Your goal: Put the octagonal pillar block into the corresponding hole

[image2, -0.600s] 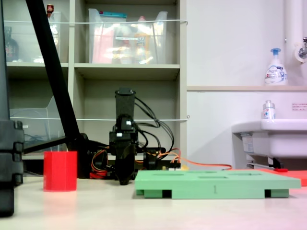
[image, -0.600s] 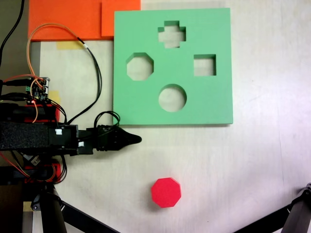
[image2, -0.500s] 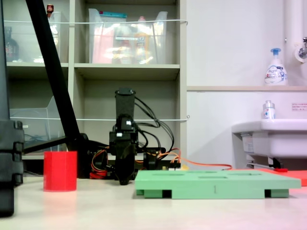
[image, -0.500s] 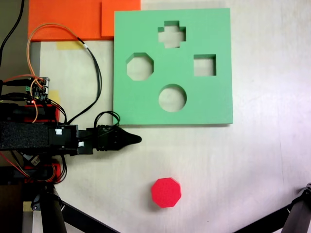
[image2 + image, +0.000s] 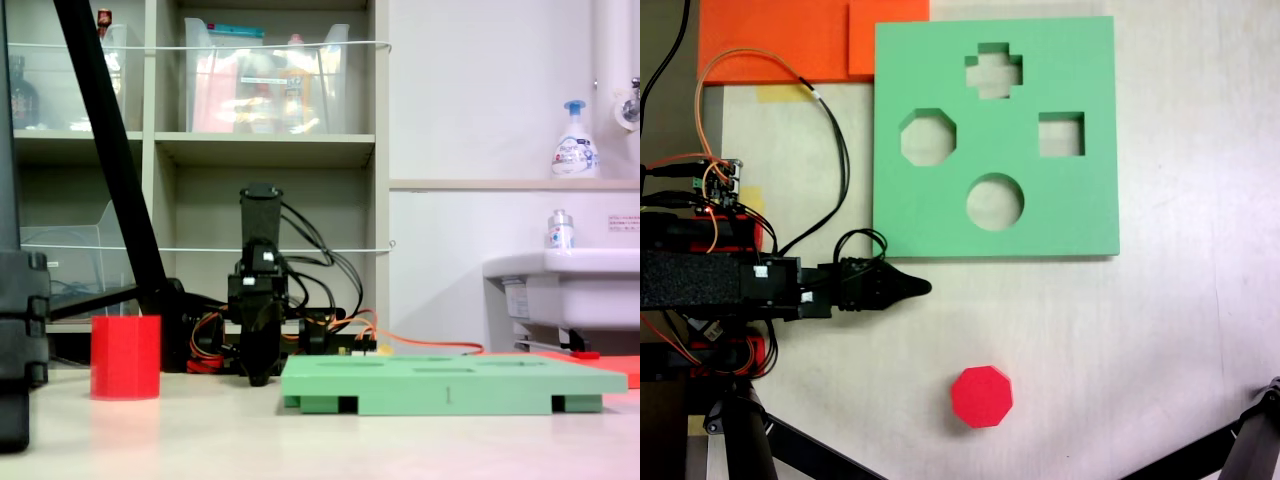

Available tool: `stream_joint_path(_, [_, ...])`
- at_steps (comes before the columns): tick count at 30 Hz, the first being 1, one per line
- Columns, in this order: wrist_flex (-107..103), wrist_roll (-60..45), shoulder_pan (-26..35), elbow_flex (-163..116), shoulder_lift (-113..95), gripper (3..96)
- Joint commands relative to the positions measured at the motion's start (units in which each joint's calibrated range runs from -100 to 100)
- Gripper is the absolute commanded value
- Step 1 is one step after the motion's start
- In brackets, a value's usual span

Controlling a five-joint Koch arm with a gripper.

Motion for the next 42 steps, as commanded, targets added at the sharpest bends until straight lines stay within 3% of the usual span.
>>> stream_joint_path(1, [-6.19, -0.29, -0.34, -0.78, -0.55, 46.5])
stream_joint_path(6, [-6.38, 6.98, -7.23, -0.78, -0.55, 47.5])
stream_joint_path(9, [-4.36, 14.26, -7.62, -0.78, -0.55, 51.1])
stream_joint_path(14, [-2.91, 26.08, -12.01, -0.78, -0.55, 46.6])
stream_joint_path(19, [-47.98, 33.75, -12.41, 27.33, 1.83, 46.6])
stream_joint_path(26, [-93.91, 36.04, -13.19, 76.38, 33.25, 47.0])
stream_joint_path(28, [-106.52, 36.14, -13.19, 92.64, 43.73, 50.5])
stream_joint_path(31, [-107.29, 36.24, -13.19, 104.90, 49.17, 57.9])
stream_joint_path(36, [-107.29, 36.14, -13.53, 113.47, 57.27, 80.4])
stream_joint_path(42, [-107.29, 35.80, -14.41, 118.66, 72.50, 82.3])
